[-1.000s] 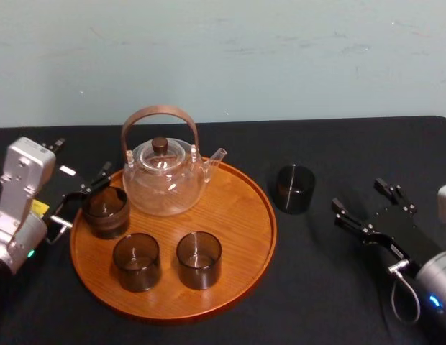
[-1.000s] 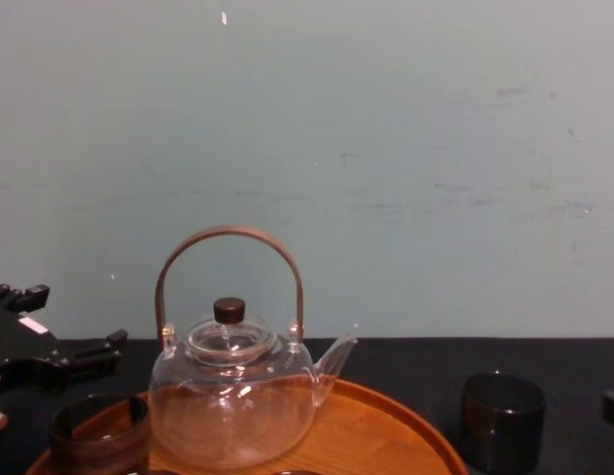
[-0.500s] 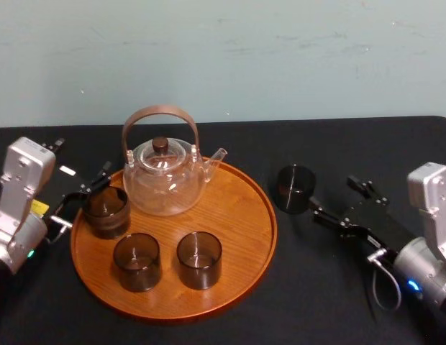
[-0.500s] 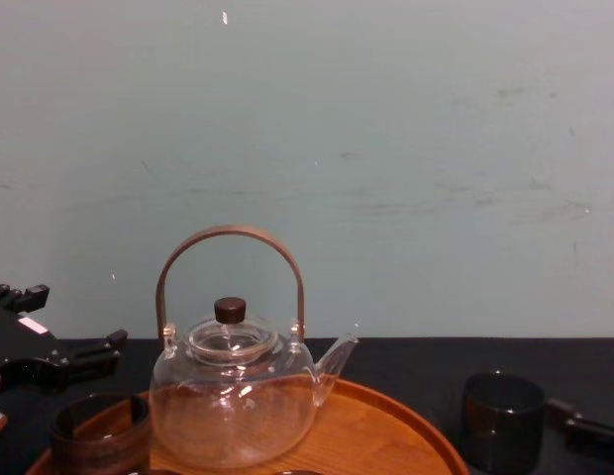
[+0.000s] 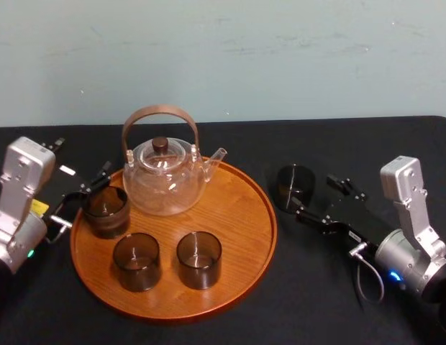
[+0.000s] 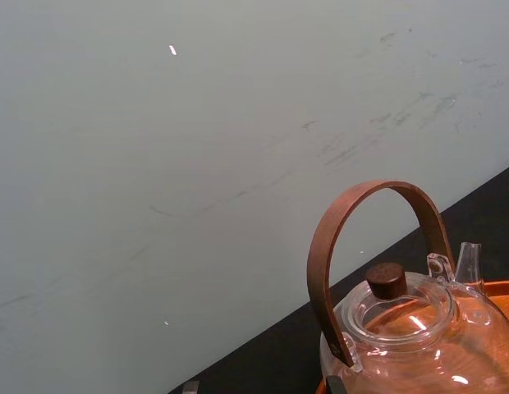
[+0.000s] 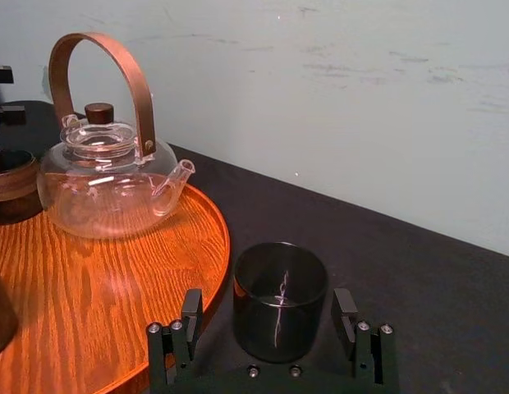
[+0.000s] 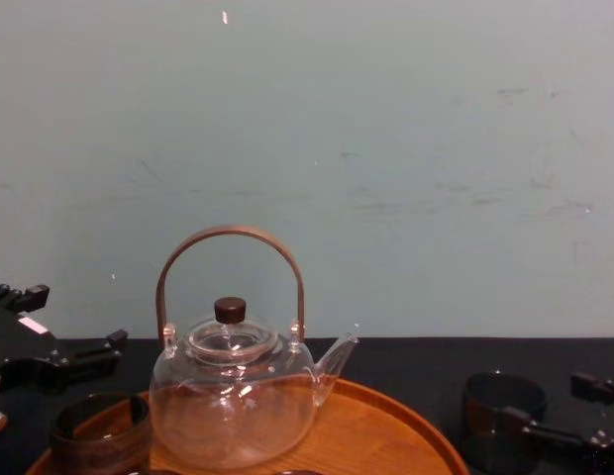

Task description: Pick up the glass from the table and place it on the tray.

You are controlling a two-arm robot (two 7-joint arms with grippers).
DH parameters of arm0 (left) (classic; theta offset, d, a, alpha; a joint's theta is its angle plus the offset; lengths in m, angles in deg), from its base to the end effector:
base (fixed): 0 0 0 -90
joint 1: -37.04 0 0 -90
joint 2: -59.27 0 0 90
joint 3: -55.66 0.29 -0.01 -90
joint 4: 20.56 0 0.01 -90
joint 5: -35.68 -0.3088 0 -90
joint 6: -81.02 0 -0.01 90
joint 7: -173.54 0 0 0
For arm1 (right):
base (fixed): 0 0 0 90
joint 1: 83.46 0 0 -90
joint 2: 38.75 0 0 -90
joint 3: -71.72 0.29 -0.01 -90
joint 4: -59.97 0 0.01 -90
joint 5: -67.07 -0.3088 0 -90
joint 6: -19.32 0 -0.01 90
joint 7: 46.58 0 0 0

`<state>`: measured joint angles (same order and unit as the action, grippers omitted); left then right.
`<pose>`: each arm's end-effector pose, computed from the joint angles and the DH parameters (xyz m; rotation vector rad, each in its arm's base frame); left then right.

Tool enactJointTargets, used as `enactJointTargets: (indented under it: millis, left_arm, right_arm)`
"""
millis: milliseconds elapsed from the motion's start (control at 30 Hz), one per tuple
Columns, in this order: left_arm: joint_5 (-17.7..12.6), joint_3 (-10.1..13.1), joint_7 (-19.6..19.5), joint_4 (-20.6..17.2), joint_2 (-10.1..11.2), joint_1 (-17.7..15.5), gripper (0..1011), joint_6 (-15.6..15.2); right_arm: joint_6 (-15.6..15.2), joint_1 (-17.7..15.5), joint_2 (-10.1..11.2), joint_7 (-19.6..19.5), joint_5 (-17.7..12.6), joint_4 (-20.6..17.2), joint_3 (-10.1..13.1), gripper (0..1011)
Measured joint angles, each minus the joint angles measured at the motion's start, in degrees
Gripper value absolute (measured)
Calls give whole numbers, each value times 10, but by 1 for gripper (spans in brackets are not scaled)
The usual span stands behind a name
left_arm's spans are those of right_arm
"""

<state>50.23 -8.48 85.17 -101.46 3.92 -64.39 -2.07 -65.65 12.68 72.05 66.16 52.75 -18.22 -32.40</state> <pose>0.3581 0.0827 -0.3023 0.3044 -0.2851 1.2482 0.3481 -0.0565 -0.3328 -0.1641 -0.0145 -1.0008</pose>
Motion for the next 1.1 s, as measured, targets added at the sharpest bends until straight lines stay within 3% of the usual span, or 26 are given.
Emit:
enactJointTargets:
  millis: [1100]
  left_arm:
    - [0, 0, 0, 0, 0, 0, 1001, 0]
  right_arm:
    - [13, 85, -24, 17, 9, 113, -28, 1002]
